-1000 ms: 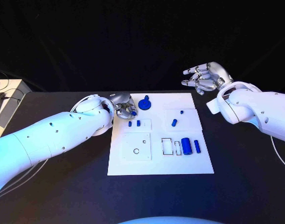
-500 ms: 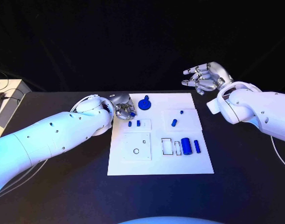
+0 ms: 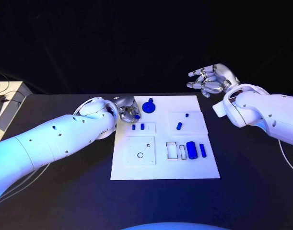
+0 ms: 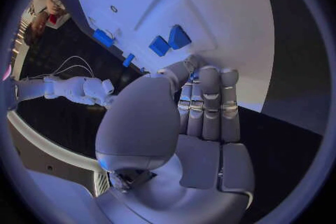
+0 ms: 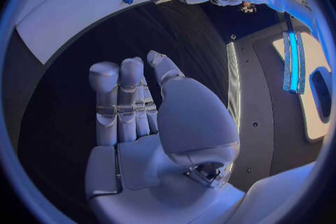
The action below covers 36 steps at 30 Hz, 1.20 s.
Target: Assemble the parts on the task board
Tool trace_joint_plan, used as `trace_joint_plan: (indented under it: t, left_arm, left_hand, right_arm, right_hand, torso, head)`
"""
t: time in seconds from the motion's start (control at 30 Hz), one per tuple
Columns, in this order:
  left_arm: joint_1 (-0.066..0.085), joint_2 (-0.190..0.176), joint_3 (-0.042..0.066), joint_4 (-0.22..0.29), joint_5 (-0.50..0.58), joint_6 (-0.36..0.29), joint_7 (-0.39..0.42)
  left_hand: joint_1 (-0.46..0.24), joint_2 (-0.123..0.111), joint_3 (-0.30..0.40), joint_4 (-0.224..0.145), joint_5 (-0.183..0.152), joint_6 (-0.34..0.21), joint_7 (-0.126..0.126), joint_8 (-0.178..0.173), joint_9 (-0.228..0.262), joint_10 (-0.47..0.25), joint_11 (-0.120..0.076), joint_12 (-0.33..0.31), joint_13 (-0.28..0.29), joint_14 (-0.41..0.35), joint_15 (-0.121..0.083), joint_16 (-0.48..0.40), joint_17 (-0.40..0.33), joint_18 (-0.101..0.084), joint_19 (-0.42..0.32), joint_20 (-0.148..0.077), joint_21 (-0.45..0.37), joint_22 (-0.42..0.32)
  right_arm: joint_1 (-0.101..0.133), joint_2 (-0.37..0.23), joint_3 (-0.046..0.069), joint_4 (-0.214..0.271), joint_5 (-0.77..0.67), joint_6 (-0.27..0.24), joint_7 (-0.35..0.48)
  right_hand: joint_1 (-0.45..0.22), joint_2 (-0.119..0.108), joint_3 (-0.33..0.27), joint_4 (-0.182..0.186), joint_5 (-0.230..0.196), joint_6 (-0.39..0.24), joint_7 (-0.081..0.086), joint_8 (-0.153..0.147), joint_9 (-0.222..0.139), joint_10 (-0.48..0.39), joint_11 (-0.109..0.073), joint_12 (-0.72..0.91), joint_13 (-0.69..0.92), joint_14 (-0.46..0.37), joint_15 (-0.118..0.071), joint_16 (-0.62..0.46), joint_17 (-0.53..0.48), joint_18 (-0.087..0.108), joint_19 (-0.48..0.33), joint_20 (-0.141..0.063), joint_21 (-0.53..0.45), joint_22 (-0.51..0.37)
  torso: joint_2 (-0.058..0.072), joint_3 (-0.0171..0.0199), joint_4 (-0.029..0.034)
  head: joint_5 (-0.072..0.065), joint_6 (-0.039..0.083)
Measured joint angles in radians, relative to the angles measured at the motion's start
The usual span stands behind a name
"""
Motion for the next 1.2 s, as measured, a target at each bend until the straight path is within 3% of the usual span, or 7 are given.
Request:
trace_joint_plan:
  t: [1.03, 1.2]
  left_arm:
    - [0.000, 0.005, 0.000, -0.001, 0.003, 0.004, -0.003]
    - [0.000, 0.004, 0.000, -0.001, 0.003, 0.004, -0.005]
  left_hand:
    - [0.000, 0.000, -0.005, 0.000, 0.000, -0.043, -0.011, 0.000, 0.000, 0.007, -0.007, 0.000, 0.001, -0.004, -0.004, 0.000, 0.013, -0.001, 0.004, -0.004, -0.005, 0.000]
    - [0.004, -0.004, -0.008, 0.003, 0.000, -0.076, -0.018, 0.000, -0.001, 0.013, -0.013, 0.000, 0.002, -0.004, -0.004, 0.000, 0.015, -0.001, 0.004, -0.004, -0.005, 0.001]
  right_arm:
    - [0.000, 0.000, 0.000, 0.000, 0.000, 0.000, 0.000]
    - [0.000, 0.000, 0.000, 0.000, 0.000, 0.000, 0.000]
  right_hand:
    - [0.000, 0.000, 0.000, 0.000, 0.000, 0.000, -0.001, 0.000, 0.000, 0.000, 0.000, 0.000, 0.000, 0.004, -0.004, 0.000, 0.000, 0.000, 0.000, 0.000, 0.000, 0.000]
    - [0.000, 0.000, 0.000, 0.000, 0.000, -0.001, -0.002, 0.000, 0.000, -0.002, 0.002, 0.000, 0.000, 0.004, -0.004, 0.000, 0.000, 0.000, 0.000, 0.000, 0.000, 0.000]
  torso:
    - [0.000, 0.0000, 0.0000]
    - [0.000, -0.0002, 0.0000]
  head:
    - [-0.003, 0.000]
    - [-0.003, 0.000]
